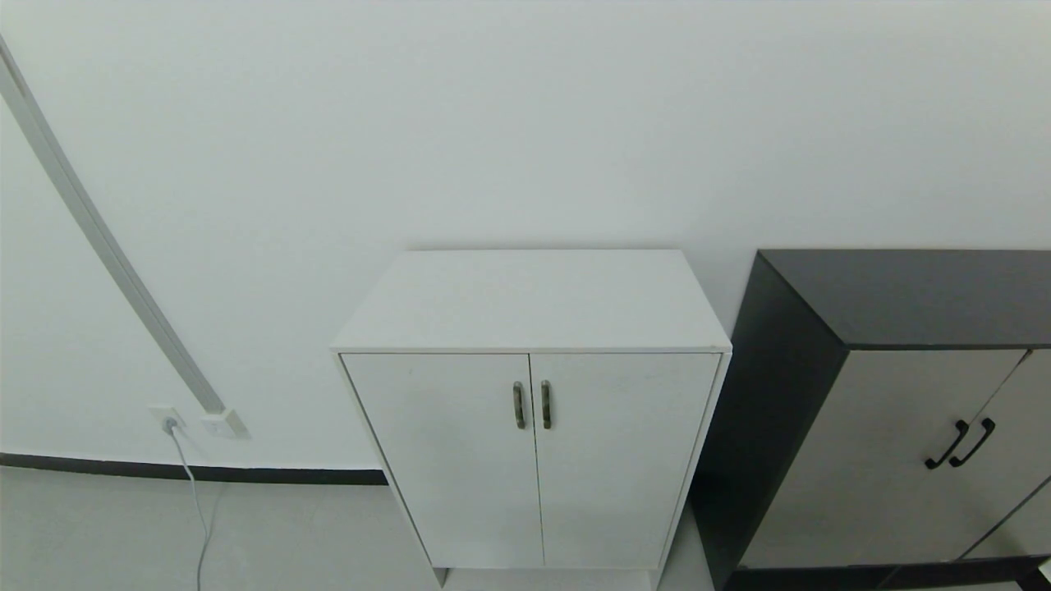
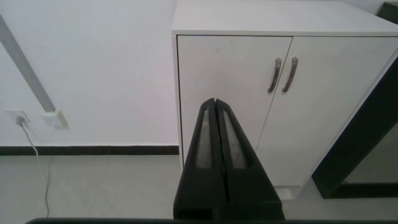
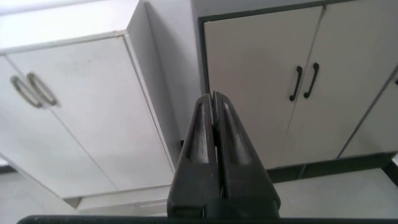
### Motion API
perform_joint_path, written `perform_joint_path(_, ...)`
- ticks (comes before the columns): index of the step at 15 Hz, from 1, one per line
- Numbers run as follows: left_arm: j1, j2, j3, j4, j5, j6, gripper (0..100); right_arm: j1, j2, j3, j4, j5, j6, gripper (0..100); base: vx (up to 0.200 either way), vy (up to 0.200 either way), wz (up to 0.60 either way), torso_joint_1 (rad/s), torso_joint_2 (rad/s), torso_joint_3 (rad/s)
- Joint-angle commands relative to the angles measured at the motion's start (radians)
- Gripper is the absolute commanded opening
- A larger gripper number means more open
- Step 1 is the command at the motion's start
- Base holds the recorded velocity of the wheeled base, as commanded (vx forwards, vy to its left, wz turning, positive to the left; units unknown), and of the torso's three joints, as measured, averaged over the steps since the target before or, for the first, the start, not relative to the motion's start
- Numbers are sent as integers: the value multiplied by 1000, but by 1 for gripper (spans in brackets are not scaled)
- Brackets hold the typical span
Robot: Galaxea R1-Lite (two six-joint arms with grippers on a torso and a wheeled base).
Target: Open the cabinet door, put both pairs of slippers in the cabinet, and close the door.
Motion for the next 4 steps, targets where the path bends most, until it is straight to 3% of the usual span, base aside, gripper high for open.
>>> perform_joint_path(1, 0, 1, 0, 0, 0, 0, 0, 0, 2, 0, -1, -3, 3, 0, 0, 0, 0, 0, 0, 0)
perform_joint_path(4, 0, 1, 0, 0, 0, 0, 0, 0, 2, 0, 0, -1, 2, 0, 0, 0, 0, 0, 0, 0)
